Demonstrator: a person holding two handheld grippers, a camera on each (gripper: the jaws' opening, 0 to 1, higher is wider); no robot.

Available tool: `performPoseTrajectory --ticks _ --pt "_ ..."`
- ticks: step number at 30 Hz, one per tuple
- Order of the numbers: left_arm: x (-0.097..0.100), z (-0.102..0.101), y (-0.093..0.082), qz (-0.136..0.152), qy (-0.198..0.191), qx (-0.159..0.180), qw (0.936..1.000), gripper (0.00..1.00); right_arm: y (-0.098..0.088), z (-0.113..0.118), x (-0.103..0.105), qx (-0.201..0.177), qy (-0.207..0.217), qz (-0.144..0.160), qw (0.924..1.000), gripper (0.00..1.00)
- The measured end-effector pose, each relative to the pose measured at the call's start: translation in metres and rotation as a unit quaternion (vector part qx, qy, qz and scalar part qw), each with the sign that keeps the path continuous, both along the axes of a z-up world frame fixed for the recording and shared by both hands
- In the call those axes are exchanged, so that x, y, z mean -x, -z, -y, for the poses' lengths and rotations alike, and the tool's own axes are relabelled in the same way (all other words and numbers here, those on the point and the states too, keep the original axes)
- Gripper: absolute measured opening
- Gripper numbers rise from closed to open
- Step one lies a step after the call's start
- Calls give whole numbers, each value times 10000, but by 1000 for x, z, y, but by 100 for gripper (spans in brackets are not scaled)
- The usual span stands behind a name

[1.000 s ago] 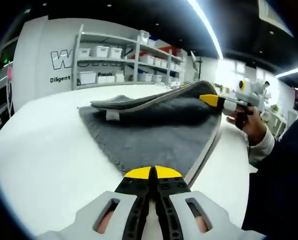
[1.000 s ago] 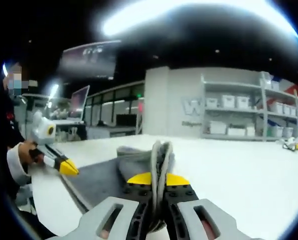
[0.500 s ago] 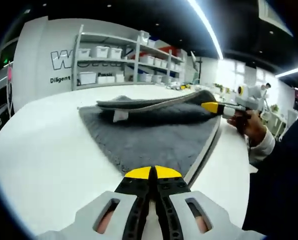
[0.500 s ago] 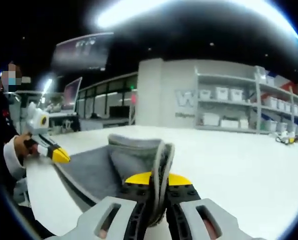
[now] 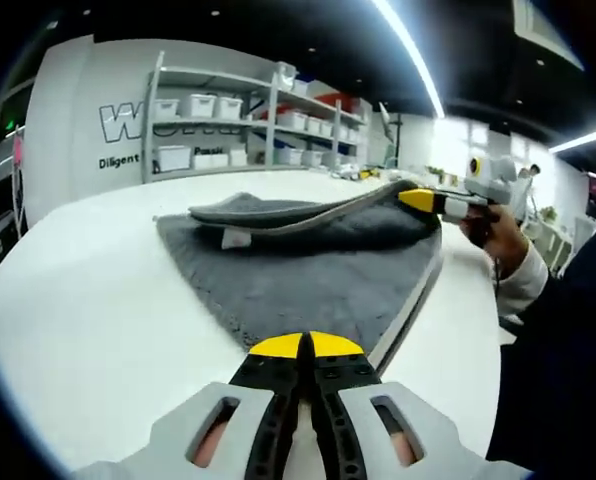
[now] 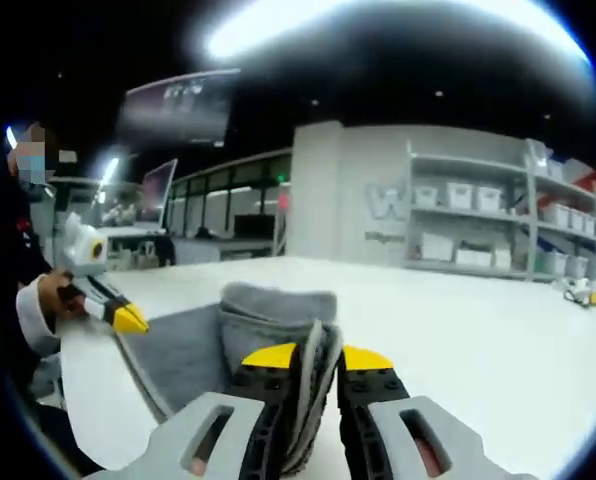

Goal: Open the folded towel by lifting each exposed corner and separating the folded layers until the towel lies flat within the target outline without major curled edges

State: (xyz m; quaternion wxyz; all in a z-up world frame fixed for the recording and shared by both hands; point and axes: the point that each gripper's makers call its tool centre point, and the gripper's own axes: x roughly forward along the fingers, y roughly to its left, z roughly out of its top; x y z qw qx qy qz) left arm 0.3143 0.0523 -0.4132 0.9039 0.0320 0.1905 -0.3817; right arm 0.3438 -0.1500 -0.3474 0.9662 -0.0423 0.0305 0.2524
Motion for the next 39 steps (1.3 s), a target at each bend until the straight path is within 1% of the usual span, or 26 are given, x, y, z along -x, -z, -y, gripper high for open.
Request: performPoseTrajectory --ticks 2,4,6,8,9,12,13,14,15,16,17,19,22,24,26,27,31,35,39 --pt "-1 0 0 19 0 -14 10000 1 6 -3 -4 15 -180 -166 9997 12" --pt "-2 0 0 24 -8 -26 10000 1 6 -3 -8 -53 -193 -200 9996 14" --pt "-2 0 0 31 -13 -36 10000 1 5 -7 -8 -41 -279 -215 9994 15" --pt "-3 -1 0 33 -15 -33 10000 1 8 -12 -13 300 -413 -227 9984 15" --pt "-3 -1 0 26 -17 -24 10000 1 8 -14 -15 368 -417 -250 9981 16" --pt "-6 -5 -1 27 -19 -8 10000 1 8 -23 -19 517 -599 -286 9965 17" --pt "-6 -5 -1 24 -20 -7 10000 1 9 -25 -19 592 -615 -272 9960 15" --pt "-7 -7 -1 19 -21 -5 10000 1 11 -25 -19 695 -632 -270 9952 9" --pt "-10 -9 -1 26 -18 -17 10000 1 16 -26 -18 930 -671 -279 9930 3" --pt "-10 -10 -1 42 -11 -30 10000 1 17 -25 -18 1006 -626 -250 9926 2" --pt "-9 -10 -1 45 -8 -35 10000 1 17 -24 -19 1015 -554 -203 9931 1" --pt "-11 -12 -1 39 -8 -36 10000 1 14 -22 -16 983 -564 -181 9934 1" --pt "-12 -14 -1 48 -13 -73 10000 1 4 -17 -13 927 -492 -78 9944 1" --pt "-13 -15 -1 65 -13 -99 9999 1 1 -11 -9 1003 -389 -91 9942 1" --pt "-14 -17 -2 59 -27 -93 9999 1 -8 -6 -9 1011 -331 -68 9943 0" --pt "-14 -17 -2 54 -30 -88 9999 1 -9 -6 -8 1013 -326 -68 9943 0" --pt "-17 -19 -2 41 -39 -64 10000 1 -1 8 -3 1069 -164 -241 9938 0" --pt "-16 -19 -2 2 -51 -4 10000 1 7 16 -3 1161 -107 -413 9923 0" --pt "-16 -19 -2 17 -48 -19 10000 1 14 23 0 1201 -45 -572 9911 0"
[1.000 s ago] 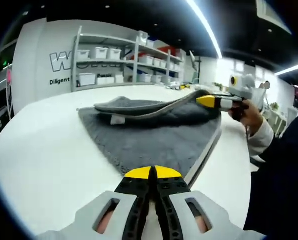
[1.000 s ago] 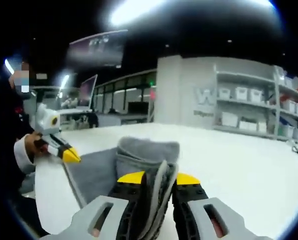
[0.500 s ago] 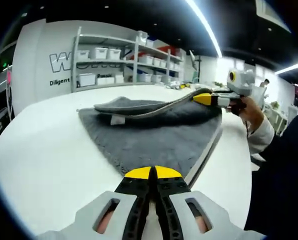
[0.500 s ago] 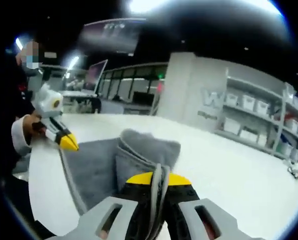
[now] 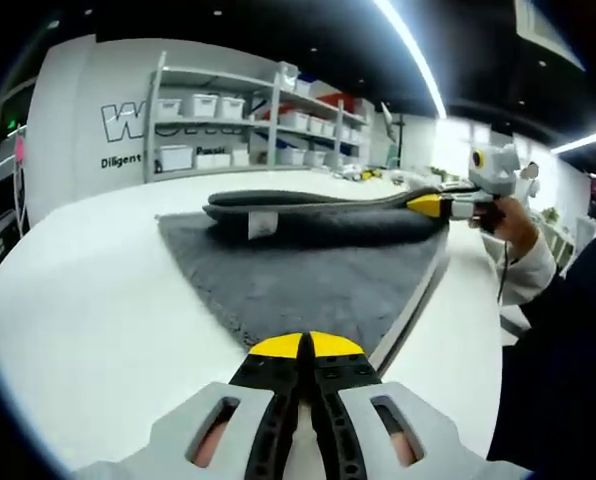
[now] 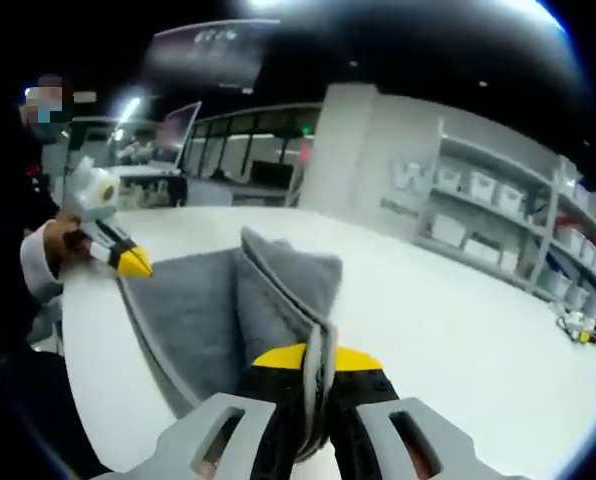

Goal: Open the folded towel by lifting each exposed corner and separating the folded layers until the towel lies flat within the target outline without major curled edges

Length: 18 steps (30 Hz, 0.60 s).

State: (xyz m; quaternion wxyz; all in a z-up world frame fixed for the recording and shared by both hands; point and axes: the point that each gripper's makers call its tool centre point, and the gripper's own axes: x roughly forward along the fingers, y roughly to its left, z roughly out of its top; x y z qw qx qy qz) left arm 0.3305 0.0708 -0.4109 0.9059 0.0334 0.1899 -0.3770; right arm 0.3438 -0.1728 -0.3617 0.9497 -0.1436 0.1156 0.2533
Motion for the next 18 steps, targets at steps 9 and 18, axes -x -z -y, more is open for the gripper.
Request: performPoseTrajectory --ticks 9,18 --pt "-3 -1 -1 -2 28 43 10000 1 12 11 3 112 0 -350 9993 0" --pt "2 2 -1 21 50 17 10000 1 14 16 8 -358 -112 -658 9971 1"
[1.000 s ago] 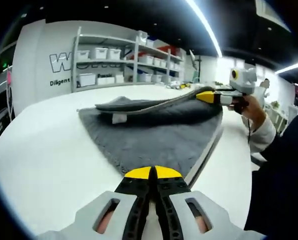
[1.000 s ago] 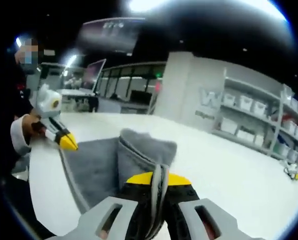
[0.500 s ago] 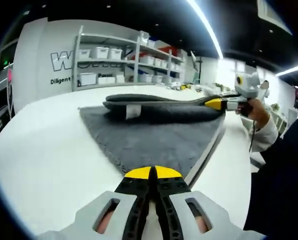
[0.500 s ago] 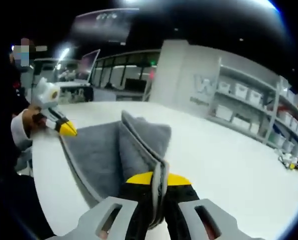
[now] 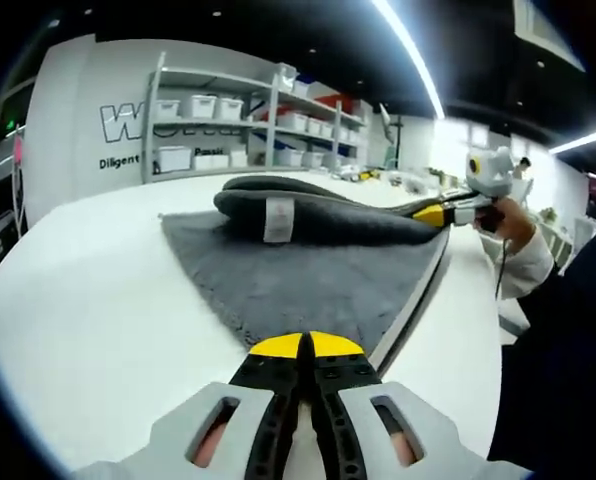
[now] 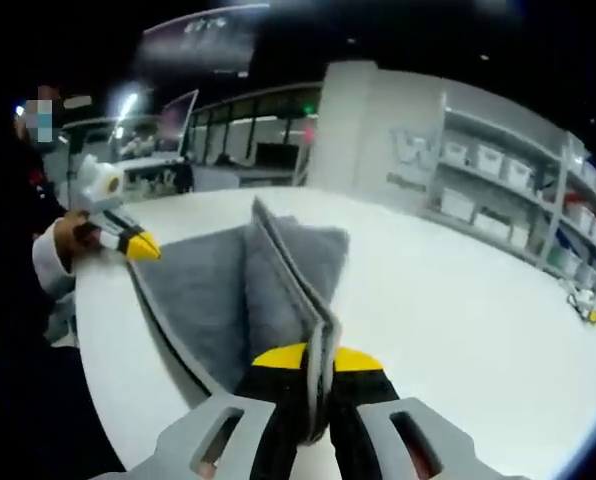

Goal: Open the folded towel by lifting each exposed corner and separating the folded layers until the towel lies flat within the target outline without major curled edges

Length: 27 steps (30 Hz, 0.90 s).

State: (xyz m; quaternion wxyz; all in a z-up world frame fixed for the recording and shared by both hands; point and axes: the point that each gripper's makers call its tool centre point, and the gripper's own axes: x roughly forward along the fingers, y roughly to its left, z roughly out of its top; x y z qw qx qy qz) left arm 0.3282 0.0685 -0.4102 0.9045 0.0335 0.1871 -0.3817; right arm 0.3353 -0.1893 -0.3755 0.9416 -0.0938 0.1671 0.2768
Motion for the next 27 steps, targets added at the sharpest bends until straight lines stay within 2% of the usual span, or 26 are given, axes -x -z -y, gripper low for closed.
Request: performPoseTrajectory --ticks 3,7,9,12,19,21,27 --pt "0 0 0 -43 -24 15 10000 1 1 7 0 100 2 -3 9999 1" --pt "2 2 0 48 -8 -110 9999 1 5 12 2 27 33 -170 9998 1" --pt "2 1 0 60 -7 -129 9999 1 9 11 6 77 -100 -237 9996 1" --pt "2 1 0 39 -10 -77 10000 1 10 14 11 -123 -144 -423 9989 1" --pt "2 1 1 0 -27 -74 10000 1 16 20 16 -57 -192 -616 9979 1" --pt "3 2 1 1 -26 -81 10000 1 20 23 17 -164 -153 -809 9965 1" --pt "4 2 2 -12 -21 -46 10000 1 23 27 20 -248 -140 -984 9947 1"
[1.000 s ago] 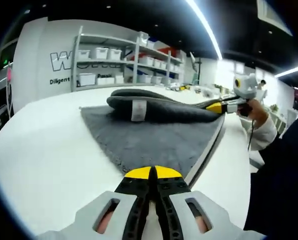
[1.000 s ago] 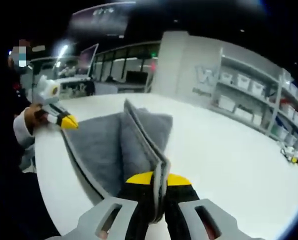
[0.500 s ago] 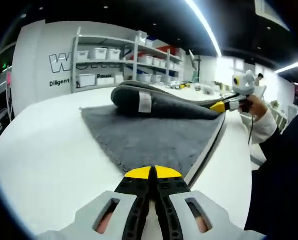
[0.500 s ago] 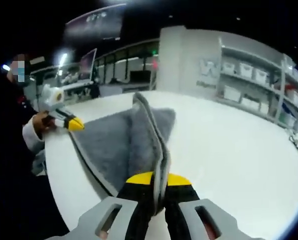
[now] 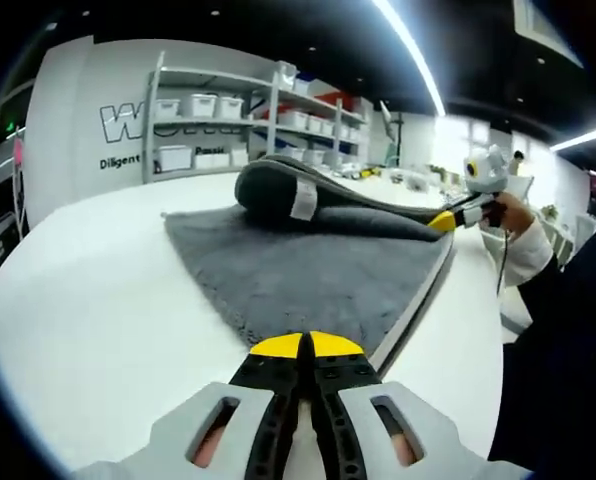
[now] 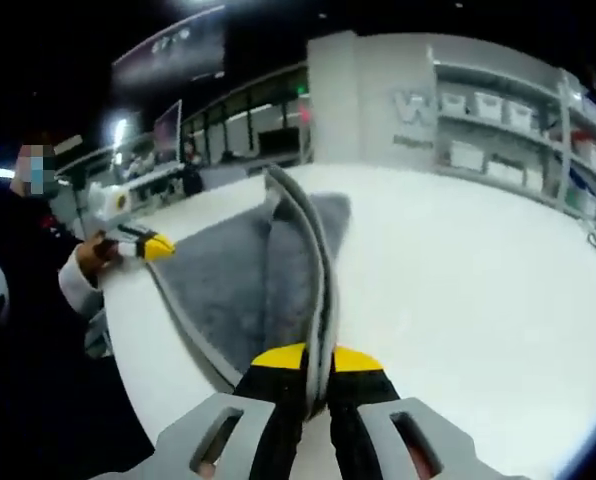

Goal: Open the folded towel by lifting each exposed corner and separating the folded layers until the towel lies flat within the target outline without major curled edges

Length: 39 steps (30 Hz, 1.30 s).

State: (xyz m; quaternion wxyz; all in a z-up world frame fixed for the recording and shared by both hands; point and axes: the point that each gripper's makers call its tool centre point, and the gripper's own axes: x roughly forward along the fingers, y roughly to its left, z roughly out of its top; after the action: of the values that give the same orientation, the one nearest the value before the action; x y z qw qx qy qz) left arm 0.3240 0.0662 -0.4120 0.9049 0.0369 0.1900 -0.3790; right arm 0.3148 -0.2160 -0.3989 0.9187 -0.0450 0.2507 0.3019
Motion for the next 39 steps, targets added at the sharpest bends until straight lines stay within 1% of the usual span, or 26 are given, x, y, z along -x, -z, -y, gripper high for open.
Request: performPoseTrajectory --ticks 2,4,6,9,14,15,16,18,20,21,23,24,26,28,30,32,33,34,37,39 --pt "1 0 0 8 4 1 10000 1 2 0 0 102 -50 51 9999 3" --pt "1 1 0 15 -1 -13 10000 1 0 -4 0 259 -295 276 9988 3" --pt "1 1 1 13 -10 -19 10000 1 0 -4 0 234 -260 261 9990 4" --pt "2 2 1 7 -20 -13 10000 1 0 -3 -3 205 -246 317 9990 8" --pt "2 2 1 21 -44 -25 10000 1 -1 -5 -6 113 -244 364 9990 11" --pt "2 2 1 28 -54 -32 10000 1 -5 -7 -9 176 -375 575 9975 14" --pt "1 3 1 49 -71 -43 10000 1 -9 -9 -13 134 -423 749 9962 16" --pt "-1 2 1 73 -91 -45 9999 1 -11 -9 -18 3 -379 702 9968 20" --pt "-1 1 1 81 -96 -55 9999 1 -12 -12 -20 41 -469 774 9959 20" --pt "-2 1 1 86 -94 -65 9999 1 -16 -13 -27 253 -603 1065 9922 21" --pt "-2 1 1 59 -96 -73 9999 1 -20 -15 -35 509 -572 1328 9882 25" --pt "-2 1 1 52 -97 -74 9999 1 -19 -17 -37 460 -563 1271 9892 27" --pt "-2 1 1 59 -95 -77 9999 1 -19 -21 -41 442 -554 1249 9896 30" --pt "-2 1 1 54 -97 -73 9999 1 -22 -24 -44 454 -579 1355 9880 32" --pt "-2 1 1 54 -98 -69 9999 1 -25 -27 -45 426 -596 1372 9878 33" --pt "-2 1 1 57 -99 -70 9999 1 -28 -31 -46 224 -700 1333 9883 36" --pt "-2 1 1 64 -103 -73 9999 1 -32 -35 -47 8 -699 1295 9891 40" --pt "-2 1 1 68 -104 -77 9999 1 -33 -35 -48 -12 -690 1298 9891 42" --pt "-2 0 1 61 -110 -73 9999 1 -37 -39 -52 -2 -710 1336 9885 42" --pt "-2 0 1 48 -115 -49 9999 1 -39 -43 -53 -77 -739 1324 9884 43"
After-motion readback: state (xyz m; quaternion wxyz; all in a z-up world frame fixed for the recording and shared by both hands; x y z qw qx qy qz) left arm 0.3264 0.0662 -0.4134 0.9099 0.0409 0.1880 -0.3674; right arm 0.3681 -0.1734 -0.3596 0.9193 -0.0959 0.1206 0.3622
